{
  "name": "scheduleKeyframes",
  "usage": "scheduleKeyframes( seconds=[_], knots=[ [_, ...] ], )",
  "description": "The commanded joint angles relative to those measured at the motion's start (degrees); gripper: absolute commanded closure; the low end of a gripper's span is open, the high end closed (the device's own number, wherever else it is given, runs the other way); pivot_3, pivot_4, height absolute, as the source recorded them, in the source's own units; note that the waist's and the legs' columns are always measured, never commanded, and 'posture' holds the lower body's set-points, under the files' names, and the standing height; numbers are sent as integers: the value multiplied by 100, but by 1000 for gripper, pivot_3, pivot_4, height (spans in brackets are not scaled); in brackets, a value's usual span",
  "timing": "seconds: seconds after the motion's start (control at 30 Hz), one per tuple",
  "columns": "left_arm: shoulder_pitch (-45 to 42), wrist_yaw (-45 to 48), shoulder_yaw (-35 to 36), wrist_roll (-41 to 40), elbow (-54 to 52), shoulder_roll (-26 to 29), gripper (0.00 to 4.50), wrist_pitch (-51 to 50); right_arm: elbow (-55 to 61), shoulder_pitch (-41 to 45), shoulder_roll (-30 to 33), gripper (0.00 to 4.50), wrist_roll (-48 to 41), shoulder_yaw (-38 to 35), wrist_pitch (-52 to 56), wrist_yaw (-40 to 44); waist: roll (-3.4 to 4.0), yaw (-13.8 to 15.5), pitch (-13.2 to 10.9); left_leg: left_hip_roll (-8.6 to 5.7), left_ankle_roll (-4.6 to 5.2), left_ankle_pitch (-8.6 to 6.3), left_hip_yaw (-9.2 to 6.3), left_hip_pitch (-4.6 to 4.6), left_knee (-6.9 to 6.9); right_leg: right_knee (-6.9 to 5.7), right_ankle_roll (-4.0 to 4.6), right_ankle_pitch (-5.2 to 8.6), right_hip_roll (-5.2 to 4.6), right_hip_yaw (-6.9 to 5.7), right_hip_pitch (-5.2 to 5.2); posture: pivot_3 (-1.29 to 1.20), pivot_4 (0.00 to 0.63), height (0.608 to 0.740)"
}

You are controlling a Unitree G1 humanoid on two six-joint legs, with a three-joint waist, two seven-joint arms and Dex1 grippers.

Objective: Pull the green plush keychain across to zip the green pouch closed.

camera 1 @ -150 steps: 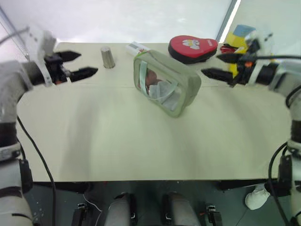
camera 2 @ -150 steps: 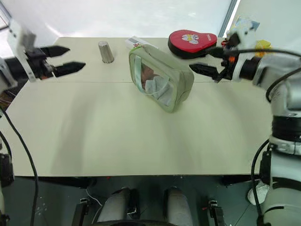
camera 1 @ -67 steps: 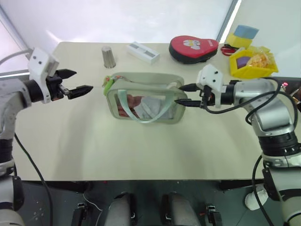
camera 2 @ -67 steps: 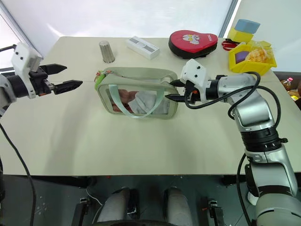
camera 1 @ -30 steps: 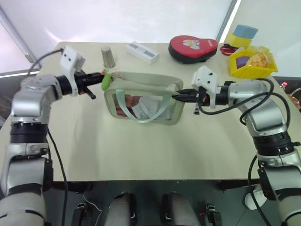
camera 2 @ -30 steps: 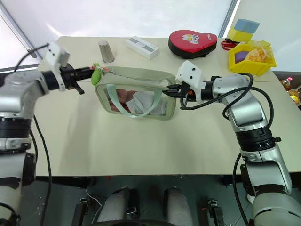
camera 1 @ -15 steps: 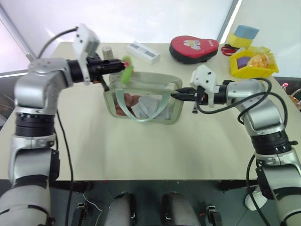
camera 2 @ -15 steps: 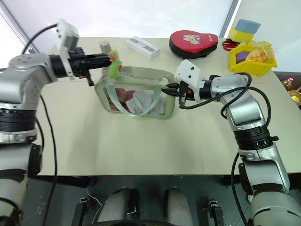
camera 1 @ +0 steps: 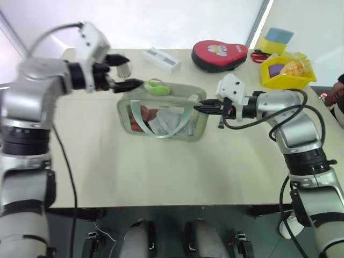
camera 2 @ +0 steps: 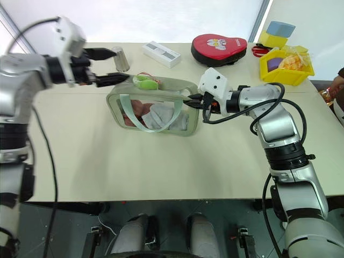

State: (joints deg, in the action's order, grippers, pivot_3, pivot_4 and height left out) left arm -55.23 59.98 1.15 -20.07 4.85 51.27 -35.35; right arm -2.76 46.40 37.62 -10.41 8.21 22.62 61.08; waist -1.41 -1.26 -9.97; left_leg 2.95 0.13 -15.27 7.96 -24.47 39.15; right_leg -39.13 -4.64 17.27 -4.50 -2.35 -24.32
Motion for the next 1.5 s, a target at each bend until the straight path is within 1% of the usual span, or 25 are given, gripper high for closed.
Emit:
scheduleKeyframes(
  seconds=[0.03,0.1,0.2,0.27,0.33,0.43,0.57,0.6,0.63,0.77,0.87,0.97,1.07,1.2,1.37,1.5],
  knots=[
    [540,88,312,-259,-678,249,644,-319,-10,198,-12,4500,-2,-105,-146,-50,1,10,0,-2,0,0,0,2,0,-2,0,0,-2,1,2,0,150,740],
    [910,-34,323,-320,-1005,187,644,-420,-29,211,-26,4500,9,-103,-158,-47,0,40,0,-1,0,0,-1,2,4,-2,0,0,-3,1,7,0,150,740],
    [1361,-408,309,-363,-1282,-206,644,-484,18,207,-42,4500,13,-96,-123,-54,-2,64,1,-2,1,0,-8,1,8,-3,0,0,-3,0,13,0,150,740],
    [1456,-544,285,-318,-1297,-353,644,-447,31,203,-36,4500,14,-102,-110,-38,-3,54,0,-2,1,0,-9,0,8,-2,0,0,-2,0,13,0,150,740],
    [1503,-715,159,-39,-1027,-477,644,-150,52,198,-12,4500,14,-104,-91,-14,-3,48,0,-2,1,0,-9,-2,8,-2,0,0,-1,-1,10,0,150,740],
    [1533,-710,55,149,-734,-503,1422,150,66,207,18,4500,22,-108,-67,-5,-3,38,0,-2,0,0,-8,1,6,-2,0,0,-1,-1,10,0,150,740],
    [1577,-580,21,223,-642,-387,3625,319,90,196,69,4500,27,-136,-41,2,-3,43,0,-2,1,0,-7,1,6,-2,0,0,-2,-1,10,0,150,740],
    [1574,-556,33,228,-608,-371,4091,341,87,195,76,4500,31,-137,-40,-1,-3,43,0,-2,1,0,-7,1,6,-2,0,0,-2,-1,10,0,150,740],
    [1583,-533,45,235,-581,-364,4463,365,97,190,81,4500,29,-141,-33,-6,-3,43,0,-2,1,0,-7,1,6,-2,0,0,-2,-1,10,0,150,740],
    [1631,-519,30,269,-541,-404,4463,437,128,195,62,4500,21,-140,1,-28,-3,43,0,-2,1,0,-7,1,6,-2,0,0,-2,-1,10,0,150,740],
    [1591,-587,40,197,-611,-472,4463,296,134,225,34,4500,9,-148,35,-51,-2,44,0,-2,1,0,-7,1,6,-2,0,0,-2,-1,10,0,150,740],
    [1598,-576,47,205,-664,-434,4500,288,158,349,30,3322,-119,-185,228,21,-2,43,1,-2,1,0,-7,1,6,-2,0,0,-2,-1,10,0,150,740],
    [1622,-509,22,215,-704,-378,4500,301,108,634,44,1842,-105,-177,194,62,-1,42,0,-2,1,0,-7,1,6,-2,0,0,-2,-1,10,0,150,740],
    [1556,-529,20,199,-658,-410,4500,264,50,1156,-451,1842,-214,-156,175,-170,0,12,1,-1,1,0,-6,2,5,-3,0,0,-1,-1,7,0,150,740],
    [1594,-538,-35,242,-678,-438,4500,313,-251,1432,-1235,1842,-69,166,-59,-403,0,25,2,-1,0,0,-5,3,4,-6,0,0,-2,-1,9,0,150,740],
    [1607,-546,-42,248,-728,-441,4500,313,-813,1506,-1464,1842,220,386,-475,-477,-1,49,2,-5,1,0,-6,1,6,-5,0,0,-5,-1,10,0,150,740]
  ],
)
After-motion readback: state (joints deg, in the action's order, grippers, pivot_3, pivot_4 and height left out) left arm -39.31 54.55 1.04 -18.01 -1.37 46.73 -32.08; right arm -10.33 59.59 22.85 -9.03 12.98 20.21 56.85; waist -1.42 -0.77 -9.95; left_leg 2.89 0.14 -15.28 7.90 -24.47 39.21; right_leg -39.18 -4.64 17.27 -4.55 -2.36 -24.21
